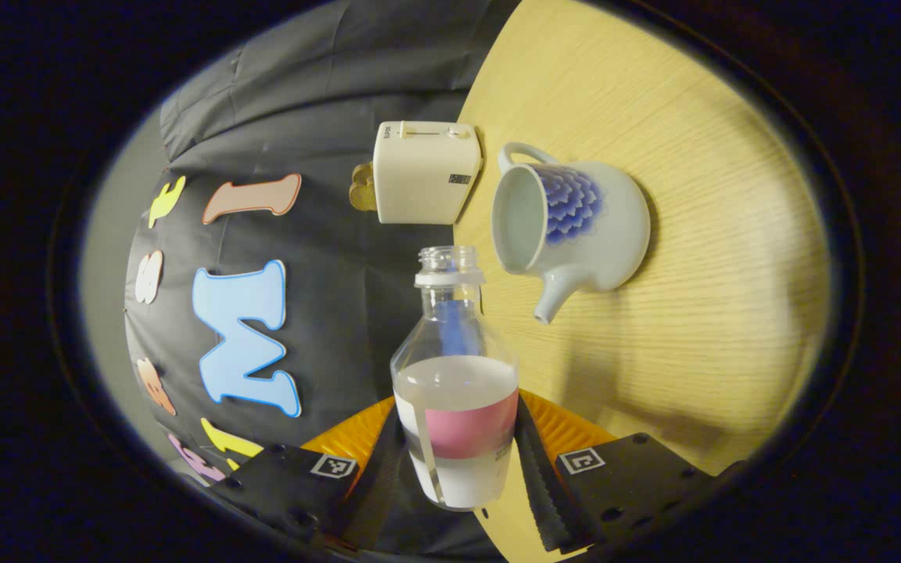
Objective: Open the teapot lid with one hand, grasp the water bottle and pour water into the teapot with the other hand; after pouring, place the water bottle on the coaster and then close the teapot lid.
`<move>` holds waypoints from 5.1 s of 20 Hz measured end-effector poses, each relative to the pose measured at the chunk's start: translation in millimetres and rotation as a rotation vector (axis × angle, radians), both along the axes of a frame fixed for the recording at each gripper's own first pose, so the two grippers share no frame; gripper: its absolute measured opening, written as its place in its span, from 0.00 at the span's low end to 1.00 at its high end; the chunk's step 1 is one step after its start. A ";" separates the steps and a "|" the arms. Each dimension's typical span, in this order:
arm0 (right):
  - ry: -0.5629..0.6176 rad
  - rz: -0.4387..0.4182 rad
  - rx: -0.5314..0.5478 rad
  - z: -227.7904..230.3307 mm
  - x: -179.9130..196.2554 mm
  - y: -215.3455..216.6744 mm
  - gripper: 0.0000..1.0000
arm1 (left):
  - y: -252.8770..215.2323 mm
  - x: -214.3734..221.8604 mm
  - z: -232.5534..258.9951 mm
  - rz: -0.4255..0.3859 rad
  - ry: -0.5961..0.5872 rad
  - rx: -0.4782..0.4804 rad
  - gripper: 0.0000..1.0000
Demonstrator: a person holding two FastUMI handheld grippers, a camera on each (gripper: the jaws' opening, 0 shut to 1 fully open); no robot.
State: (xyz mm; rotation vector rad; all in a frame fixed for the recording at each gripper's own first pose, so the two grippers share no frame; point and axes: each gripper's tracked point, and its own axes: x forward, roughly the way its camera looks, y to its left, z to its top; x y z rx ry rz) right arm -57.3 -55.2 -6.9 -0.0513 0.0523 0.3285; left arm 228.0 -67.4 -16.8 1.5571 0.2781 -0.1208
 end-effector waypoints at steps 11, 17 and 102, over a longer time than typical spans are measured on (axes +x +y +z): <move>-0.006 -0.013 0.013 2.2 2.6 -3.1 0.02 | -4.6 -1.0 11.8 -0.022 0.004 0.221 0.85; -0.003 -0.014 0.015 1.8 3.1 -4.0 0.02 | -5.1 -0.5 12.8 -0.034 0.022 0.285 0.85; -0.037 0.026 0.016 34.3 79.7 50.6 0.02 | 160.9 -0.9 62.0 0.125 -0.338 -1.333 0.85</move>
